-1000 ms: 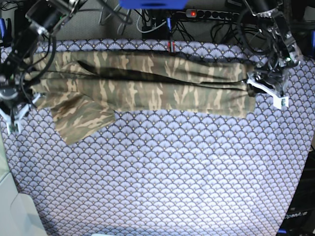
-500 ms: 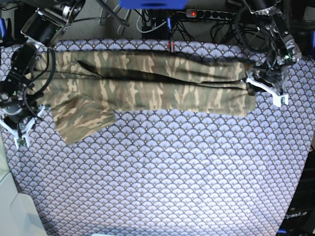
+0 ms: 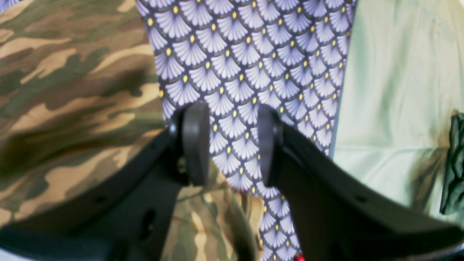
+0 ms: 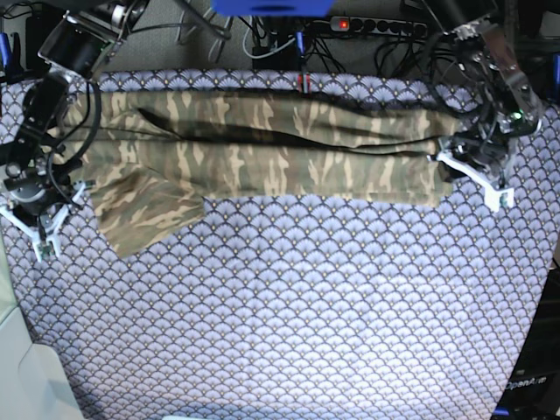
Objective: Fold the T-shirt properly
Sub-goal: 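Grasp the shirt's hanging sleeve end with the right gripper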
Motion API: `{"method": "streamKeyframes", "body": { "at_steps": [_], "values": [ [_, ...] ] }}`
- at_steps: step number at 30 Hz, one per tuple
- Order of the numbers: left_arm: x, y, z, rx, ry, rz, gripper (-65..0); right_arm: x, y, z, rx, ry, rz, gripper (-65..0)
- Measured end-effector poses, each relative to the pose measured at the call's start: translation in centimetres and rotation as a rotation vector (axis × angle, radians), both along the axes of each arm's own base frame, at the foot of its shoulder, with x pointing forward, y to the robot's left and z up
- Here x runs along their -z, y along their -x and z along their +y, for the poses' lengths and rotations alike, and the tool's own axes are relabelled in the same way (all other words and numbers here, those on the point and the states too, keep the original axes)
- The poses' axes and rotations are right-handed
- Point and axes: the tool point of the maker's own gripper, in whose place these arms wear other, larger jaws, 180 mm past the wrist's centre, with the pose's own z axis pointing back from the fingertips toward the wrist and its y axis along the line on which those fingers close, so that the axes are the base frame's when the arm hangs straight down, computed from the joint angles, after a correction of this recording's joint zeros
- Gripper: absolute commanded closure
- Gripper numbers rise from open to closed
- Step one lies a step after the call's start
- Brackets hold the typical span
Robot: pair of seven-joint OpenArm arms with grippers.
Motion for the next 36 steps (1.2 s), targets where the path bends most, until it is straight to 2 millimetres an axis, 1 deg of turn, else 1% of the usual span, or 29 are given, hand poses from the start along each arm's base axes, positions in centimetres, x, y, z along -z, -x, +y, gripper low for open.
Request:
{"method": "streamKeyframes", "body": {
  "at_steps": [3, 7, 8, 10, 12, 16, 18, 21, 25, 29, 33, 36],
  "values": [
    [-1.3, -0.6, -0.5, 0.010, -0.003, -0.040, -26.1, -0.2, -0.2, 0.0, -0.002, -0.001, -0.009, -23.1],
    [-1.0, 0.6, -0.2, 0.018, -0.016, 0.041, -26.1, -0.3, -0.1, -0.3, 0.000, 0.010, -0.002, -23.1],
    [-1.4, 0.5, -0.1, 0.018, -0.027, 0.038, -26.0, -0.3, -0.2, -0.3, -0.007, 0.015, -0.001, -23.2],
    [-2.9, -0.3, 0.0, 0.016, -0.045, -0.012, -26.0, -0.1, -0.5, 0.3, -0.027, 0.013, 0.003, -23.3],
    [-3.9, -0.8, 0.0, 0.018, -0.051, -0.050, -25.9, 0.6, -1.1, 1.1, -0.046, -0.009, 0.019, -23.2],
    [-3.1, -0.4, -0.7, 0.012, -0.031, -0.023, -25.9, 1.4, -2.9, 1.6, -0.053, -0.057, 0.030, -23.1],
    [-3.0, -0.5, -1.1, 0.020, -0.022, -0.023, -25.9, 1.8, -3.4, 1.6, -0.053, -0.069, 0.045, -23.2],
    [-3.1, -0.6, -1.1, 0.018, -0.024, -0.029, -25.9, 2.8, -3.4, 1.6, -0.065, -0.058, 0.093, -23.2],
    [-3.0, -0.6, -1.2, 0.017, -0.019, -0.030, -25.9, 3.7, -4.2, 2.9, -0.088, -0.107, 0.097, -23.2],
    [-2.9, -0.5, -1.5, 0.017, -0.012, -0.027, -25.9, 4.9, -4.7, 3.2, -0.083, -0.143, 0.134, -22.9],
    [-2.8, -0.5, -1.6, 0.017, -0.008, -0.027, -25.9, 4.8, -5.1, 3.2, -0.081, -0.151, 0.130, -22.9],
    [-2.8, -0.4, -1.6, 0.017, -0.009, -0.025, -25.9, 5.9, -4.9, 3.4, -0.078, -0.174, 0.161, -22.9]
  ]
}}
